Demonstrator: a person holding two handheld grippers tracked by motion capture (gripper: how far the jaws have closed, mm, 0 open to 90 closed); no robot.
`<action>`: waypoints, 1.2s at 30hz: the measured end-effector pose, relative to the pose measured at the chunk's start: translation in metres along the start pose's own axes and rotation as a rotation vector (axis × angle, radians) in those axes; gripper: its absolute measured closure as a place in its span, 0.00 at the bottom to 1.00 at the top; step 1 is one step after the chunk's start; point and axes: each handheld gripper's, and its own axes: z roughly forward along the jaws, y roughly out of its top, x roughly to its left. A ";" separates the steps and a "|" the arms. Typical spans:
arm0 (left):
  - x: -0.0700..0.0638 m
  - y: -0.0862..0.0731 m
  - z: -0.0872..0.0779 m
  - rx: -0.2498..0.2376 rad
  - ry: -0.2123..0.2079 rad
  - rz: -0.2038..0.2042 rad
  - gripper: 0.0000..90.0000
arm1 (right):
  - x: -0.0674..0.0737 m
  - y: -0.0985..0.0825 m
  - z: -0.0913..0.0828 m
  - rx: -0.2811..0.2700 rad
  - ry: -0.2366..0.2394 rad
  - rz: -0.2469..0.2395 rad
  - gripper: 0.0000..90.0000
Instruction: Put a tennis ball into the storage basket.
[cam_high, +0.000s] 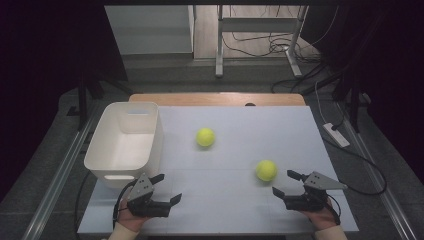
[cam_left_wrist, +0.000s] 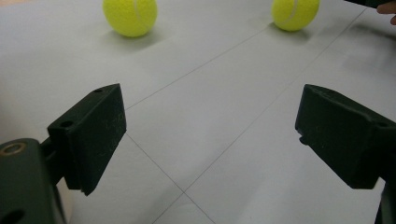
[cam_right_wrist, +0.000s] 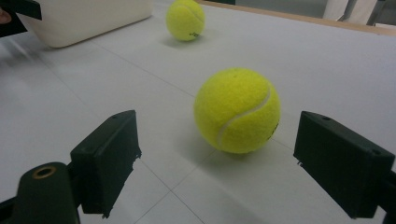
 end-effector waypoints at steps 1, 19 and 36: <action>0.000 0.000 0.000 -0.001 0.000 0.001 0.11 | 0.000 0.000 0.000 0.002 -0.001 -0.002 0.16; -0.002 0.003 0.001 -0.005 0.004 0.010 0.11 | 0.001 -0.001 0.000 0.000 0.009 0.009 0.16; -0.006 0.014 0.003 -0.010 0.002 0.017 0.11 | 0.003 -0.001 0.000 -0.001 0.022 0.012 0.16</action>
